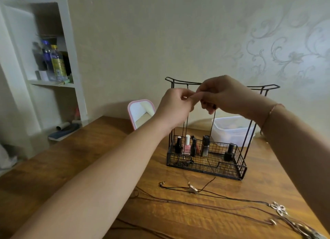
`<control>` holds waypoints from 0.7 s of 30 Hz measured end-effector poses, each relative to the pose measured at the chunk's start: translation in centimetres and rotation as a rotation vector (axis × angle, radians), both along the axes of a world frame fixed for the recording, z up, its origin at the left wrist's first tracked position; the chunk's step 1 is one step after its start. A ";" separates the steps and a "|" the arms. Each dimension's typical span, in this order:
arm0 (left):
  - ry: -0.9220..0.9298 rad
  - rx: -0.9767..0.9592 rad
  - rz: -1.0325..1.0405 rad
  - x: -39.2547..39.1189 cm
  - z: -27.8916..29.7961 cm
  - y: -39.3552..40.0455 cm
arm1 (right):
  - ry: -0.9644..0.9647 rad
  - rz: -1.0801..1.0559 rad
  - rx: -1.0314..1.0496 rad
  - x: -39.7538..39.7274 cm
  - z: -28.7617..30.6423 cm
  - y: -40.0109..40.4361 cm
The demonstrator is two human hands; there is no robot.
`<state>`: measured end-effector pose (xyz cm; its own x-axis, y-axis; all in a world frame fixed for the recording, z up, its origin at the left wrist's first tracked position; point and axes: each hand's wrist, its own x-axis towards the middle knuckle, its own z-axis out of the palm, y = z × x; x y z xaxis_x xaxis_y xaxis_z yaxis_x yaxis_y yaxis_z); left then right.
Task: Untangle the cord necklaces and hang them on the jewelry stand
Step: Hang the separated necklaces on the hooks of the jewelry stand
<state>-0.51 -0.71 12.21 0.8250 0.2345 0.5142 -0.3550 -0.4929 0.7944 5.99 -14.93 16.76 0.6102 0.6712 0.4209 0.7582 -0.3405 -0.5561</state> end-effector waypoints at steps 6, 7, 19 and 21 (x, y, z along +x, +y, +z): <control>0.083 0.246 0.065 0.0 -0.4 0.3 | 0.086 -0.003 0.120 0.7 -3.0 -1.4; 0.069 0.231 0.064 0.0 -0.3 0.3 | 0.112 -0.013 0.162 0.9 -3.3 -1.7; -0.141 -0.010 0.078 1.3 2.1 0.2 | 0.022 -0.036 -0.331 1.2 -12.9 -4.3; -0.180 -0.023 0.053 1.5 3.1 0.0 | -0.005 0.025 -0.565 1.4 -14.3 -4.5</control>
